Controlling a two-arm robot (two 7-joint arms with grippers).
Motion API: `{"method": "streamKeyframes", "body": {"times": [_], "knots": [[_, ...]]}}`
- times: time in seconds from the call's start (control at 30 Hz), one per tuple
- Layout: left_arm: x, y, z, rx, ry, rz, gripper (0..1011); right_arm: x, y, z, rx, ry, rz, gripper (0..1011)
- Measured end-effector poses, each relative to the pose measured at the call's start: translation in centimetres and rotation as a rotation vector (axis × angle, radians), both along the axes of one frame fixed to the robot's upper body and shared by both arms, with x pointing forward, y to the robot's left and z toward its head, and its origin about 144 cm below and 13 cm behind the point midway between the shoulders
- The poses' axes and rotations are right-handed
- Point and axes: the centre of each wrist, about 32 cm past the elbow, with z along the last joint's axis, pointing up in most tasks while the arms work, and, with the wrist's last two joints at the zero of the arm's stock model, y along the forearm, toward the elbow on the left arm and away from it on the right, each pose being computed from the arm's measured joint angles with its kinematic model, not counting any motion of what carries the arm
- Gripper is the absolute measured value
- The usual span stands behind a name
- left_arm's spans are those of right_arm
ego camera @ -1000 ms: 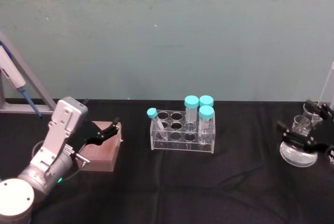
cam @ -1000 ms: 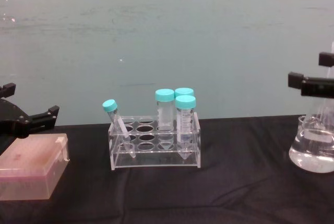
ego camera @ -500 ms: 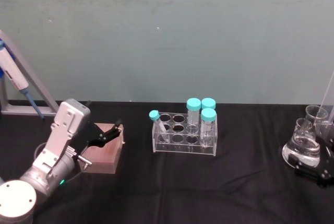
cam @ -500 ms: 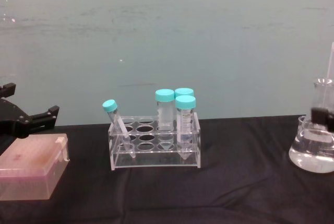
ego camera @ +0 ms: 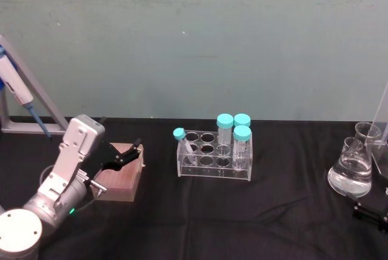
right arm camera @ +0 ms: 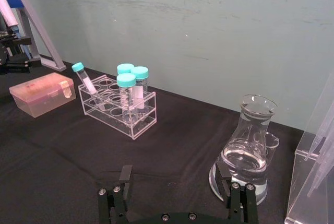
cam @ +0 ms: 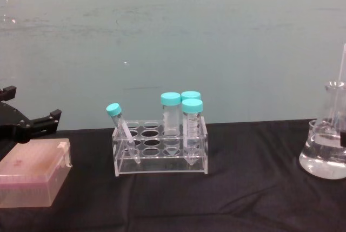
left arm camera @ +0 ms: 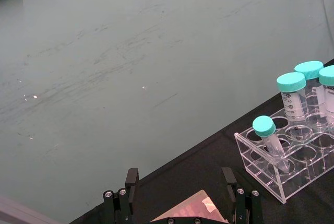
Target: Place the experimental apparatus aside using one hand.
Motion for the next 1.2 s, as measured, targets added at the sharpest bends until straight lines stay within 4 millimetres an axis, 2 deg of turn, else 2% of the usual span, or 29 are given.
{"method": "streamKeyframes", "body": {"times": [1.2], "knots": [[0.00,0.00,0.00,0.000,0.000,0.000,1000,0.12,-0.01,0.02,-0.006,-0.002,0.003,1000]]}}
